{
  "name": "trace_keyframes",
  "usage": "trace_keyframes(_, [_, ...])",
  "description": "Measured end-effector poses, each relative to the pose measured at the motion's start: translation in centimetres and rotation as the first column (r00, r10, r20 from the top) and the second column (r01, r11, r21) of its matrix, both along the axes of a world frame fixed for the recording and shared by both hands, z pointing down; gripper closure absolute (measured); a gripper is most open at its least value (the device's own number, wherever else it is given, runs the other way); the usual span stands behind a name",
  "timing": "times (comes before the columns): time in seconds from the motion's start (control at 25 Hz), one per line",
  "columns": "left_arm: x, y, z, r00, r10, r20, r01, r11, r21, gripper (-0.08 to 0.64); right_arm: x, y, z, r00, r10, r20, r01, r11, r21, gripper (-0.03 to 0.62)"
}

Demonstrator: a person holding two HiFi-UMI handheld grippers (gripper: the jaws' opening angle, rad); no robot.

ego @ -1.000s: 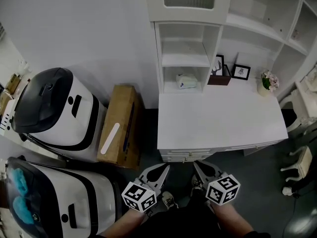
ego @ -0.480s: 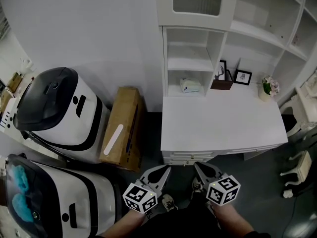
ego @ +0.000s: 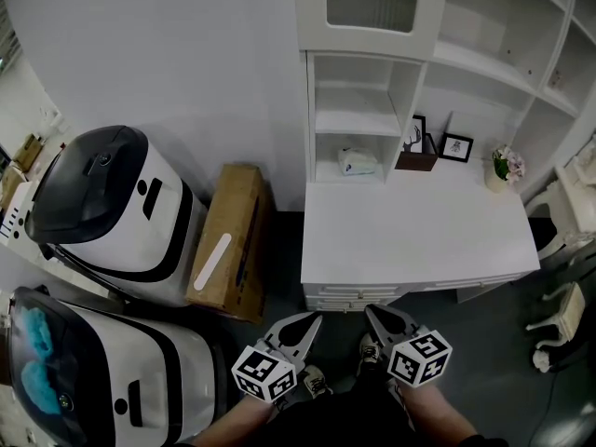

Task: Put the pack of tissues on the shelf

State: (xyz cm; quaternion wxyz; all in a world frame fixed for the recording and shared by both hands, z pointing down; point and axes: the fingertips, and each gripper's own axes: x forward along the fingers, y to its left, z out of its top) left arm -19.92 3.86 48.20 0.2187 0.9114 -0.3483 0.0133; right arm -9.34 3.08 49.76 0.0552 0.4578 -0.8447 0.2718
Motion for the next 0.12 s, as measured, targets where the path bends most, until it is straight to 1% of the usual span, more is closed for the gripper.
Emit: trace_keyframes(0.12, [0.38, 0.05, -0.02, 1.0, -0.001, -0.001, 0.001, 1.0, 0.0, 0.555, 0.44, 0.16, 0.08, 1.0, 0.002, 0.0, -0.002, 1.0, -0.002, 0.589])
